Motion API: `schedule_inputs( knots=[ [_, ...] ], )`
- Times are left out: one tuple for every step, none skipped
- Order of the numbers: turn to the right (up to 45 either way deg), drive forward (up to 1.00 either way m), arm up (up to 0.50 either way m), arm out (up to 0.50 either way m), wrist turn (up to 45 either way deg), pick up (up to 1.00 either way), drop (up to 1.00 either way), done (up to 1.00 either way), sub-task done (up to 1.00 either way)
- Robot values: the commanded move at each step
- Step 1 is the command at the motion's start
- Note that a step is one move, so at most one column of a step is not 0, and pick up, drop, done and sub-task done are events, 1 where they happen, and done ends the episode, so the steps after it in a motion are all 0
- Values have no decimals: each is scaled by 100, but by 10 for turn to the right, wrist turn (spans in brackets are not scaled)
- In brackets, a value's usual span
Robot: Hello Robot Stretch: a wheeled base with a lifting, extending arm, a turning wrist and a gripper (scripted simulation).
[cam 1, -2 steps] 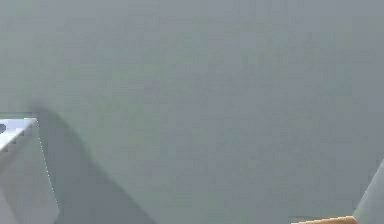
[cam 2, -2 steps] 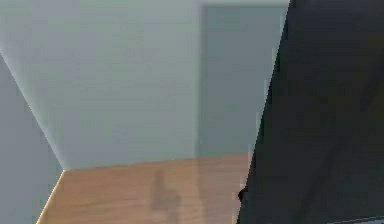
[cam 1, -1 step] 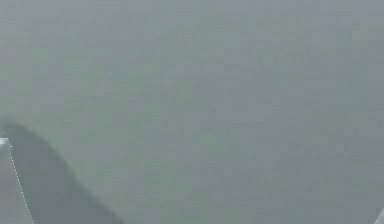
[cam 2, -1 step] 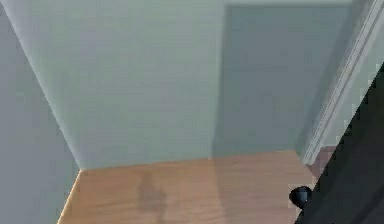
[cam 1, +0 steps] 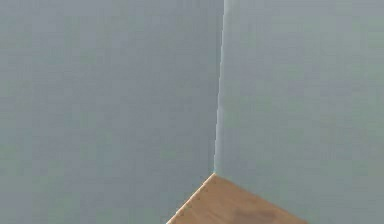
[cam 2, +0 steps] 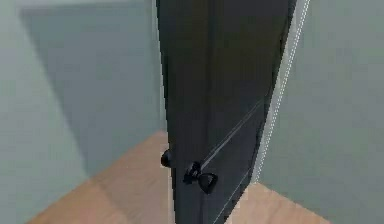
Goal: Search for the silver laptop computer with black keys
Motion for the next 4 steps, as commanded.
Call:
schedule_inputs(
  knots=[
    [360, 0, 0, 0, 0, 0, 0, 0, 0],
    [0, 45, 0, 0, 0, 0, 0, 0, 0],
    [300, 0, 0, 0, 0, 0, 0, 0, 0],
    [0, 50, 0, 0, 0, 0, 0, 0, 0]
  ],
)
